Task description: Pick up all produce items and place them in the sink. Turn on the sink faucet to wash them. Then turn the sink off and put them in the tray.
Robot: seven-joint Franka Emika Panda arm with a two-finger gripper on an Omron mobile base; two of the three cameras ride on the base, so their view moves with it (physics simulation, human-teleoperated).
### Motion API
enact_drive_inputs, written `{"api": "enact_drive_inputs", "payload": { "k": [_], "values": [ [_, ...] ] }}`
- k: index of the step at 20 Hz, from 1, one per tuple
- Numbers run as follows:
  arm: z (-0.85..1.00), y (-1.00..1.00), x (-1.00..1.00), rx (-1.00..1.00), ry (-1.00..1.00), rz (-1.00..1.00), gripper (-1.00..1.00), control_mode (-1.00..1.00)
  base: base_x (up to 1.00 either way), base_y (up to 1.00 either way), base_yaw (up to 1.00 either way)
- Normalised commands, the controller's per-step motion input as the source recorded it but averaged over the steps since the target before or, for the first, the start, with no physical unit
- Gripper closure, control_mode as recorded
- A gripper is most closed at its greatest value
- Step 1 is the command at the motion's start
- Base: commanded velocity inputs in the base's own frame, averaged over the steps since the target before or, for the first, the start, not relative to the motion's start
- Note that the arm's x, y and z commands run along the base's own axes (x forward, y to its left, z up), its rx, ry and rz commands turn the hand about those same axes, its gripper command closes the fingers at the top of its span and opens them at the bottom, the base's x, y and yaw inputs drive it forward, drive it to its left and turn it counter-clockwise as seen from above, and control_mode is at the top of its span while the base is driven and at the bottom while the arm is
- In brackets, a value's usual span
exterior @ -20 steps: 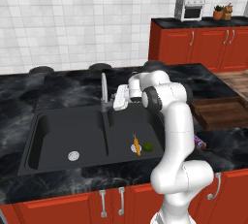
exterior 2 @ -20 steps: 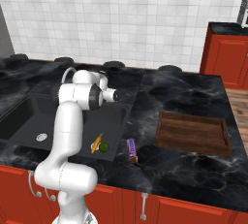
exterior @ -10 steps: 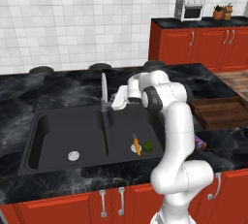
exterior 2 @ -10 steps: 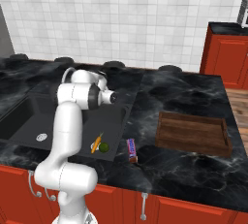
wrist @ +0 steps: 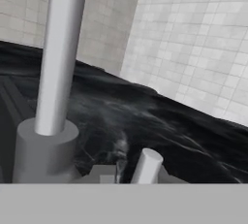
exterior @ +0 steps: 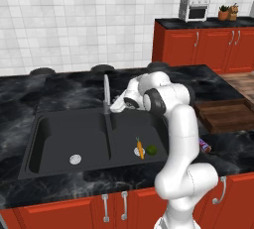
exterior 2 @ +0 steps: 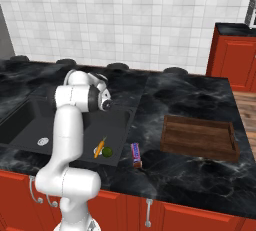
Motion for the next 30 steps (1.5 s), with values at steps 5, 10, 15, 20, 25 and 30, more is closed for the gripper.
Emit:
{"api": "enact_drive_inputs", "payload": {
  "k": [5,10,15,20,25,30],
  "values": [
    [-0.04,-0.1,0.0,0.0,0.04,0.0,1.0,-1.0,0.0,0.0,0.0],
    [-0.15,-0.29,0.0,0.02,0.0,-0.07,1.0,-1.0,0.0,0.0,0.0],
    [-0.22,-0.27,0.0,0.03,0.0,-0.11,1.0,-1.0,0.0,0.0,0.0],
    [-0.23,-0.28,0.0,0.03,0.0,-0.14,1.0,-1.0,0.0,0.0,0.0],
    [-0.27,-0.39,0.0,0.06,0.02,-0.15,1.0,-1.0,0.0,0.0,0.0],
    [-0.33,-0.57,0.0,0.09,0.06,-0.11,1.0,-1.0,0.0,0.0,0.0]
  ]
}}
